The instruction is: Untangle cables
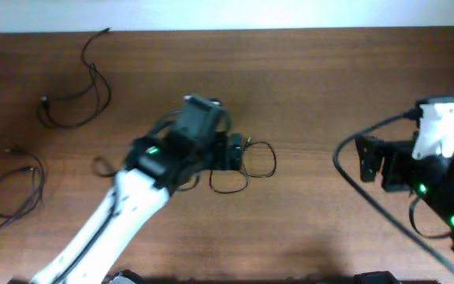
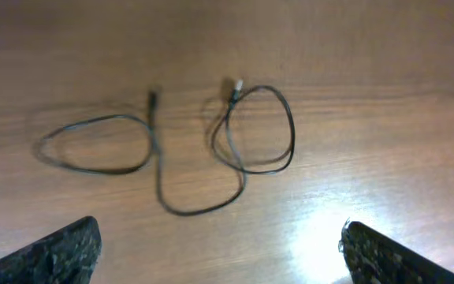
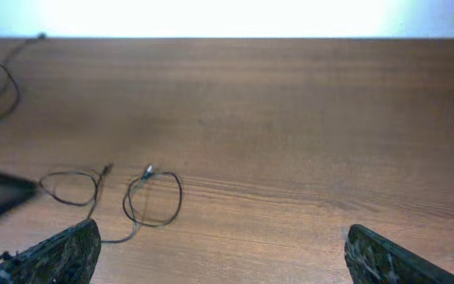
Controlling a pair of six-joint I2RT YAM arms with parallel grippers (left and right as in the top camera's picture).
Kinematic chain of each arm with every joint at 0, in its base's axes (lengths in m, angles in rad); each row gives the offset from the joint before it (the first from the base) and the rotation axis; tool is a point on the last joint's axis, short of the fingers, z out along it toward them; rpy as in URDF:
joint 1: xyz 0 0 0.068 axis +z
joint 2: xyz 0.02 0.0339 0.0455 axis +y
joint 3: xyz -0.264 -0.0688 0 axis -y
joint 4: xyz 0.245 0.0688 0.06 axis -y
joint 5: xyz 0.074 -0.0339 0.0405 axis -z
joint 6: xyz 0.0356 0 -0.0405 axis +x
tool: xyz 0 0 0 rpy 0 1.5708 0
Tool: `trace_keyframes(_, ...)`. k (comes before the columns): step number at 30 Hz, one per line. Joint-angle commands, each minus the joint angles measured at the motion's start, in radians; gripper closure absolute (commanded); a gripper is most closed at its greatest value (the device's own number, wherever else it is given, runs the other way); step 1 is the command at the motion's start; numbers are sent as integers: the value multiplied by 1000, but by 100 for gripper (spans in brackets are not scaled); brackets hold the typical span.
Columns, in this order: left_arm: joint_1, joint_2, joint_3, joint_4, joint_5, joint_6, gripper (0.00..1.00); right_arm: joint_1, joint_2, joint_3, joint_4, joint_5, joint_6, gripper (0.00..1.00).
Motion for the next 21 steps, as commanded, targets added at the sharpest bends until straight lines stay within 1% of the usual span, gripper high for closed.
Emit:
trace_keyframes(1,-72,186,1,68,-35,-104,1,-5,-64,18,-8,66,1,2)
trace_keyframes(2,-88,251,1,86,-44,-239,1,-5,-80,18,-15,76,1,2)
trace_keyframes(6,-100,454,1,132,-42,-554,1,-5,-87,18,-38,76,1,1)
trace_keyframes(8,-101,516,1,148,-41,-616,2,-5,-88,18,-38,76,1,2)
trace_keyframes(12,-101,591,1,176,-45,-614,5,-5,-87,18,-62,76,1,2)
trace_keyframes(13,-101,600,1,170,-61,-594,3,-5,-87,18,-70,76,1,2)
trace_keyframes(14,-101,602,1,169,-98,-512,0,-5,-87,18,-76,76,1,2)
trace_keyframes(16,-100,602,1,145,-140,-432,1,-5,-87,18,-76,76,1,2)
trace_keyframes(18,-100,602,1,131,-143,-360,1,-5,-87,18,-76,76,1,2)
trace_keyframes(21,-100,602,1,62,-232,-349,1,-5,-87,18,-76,76,1,2)
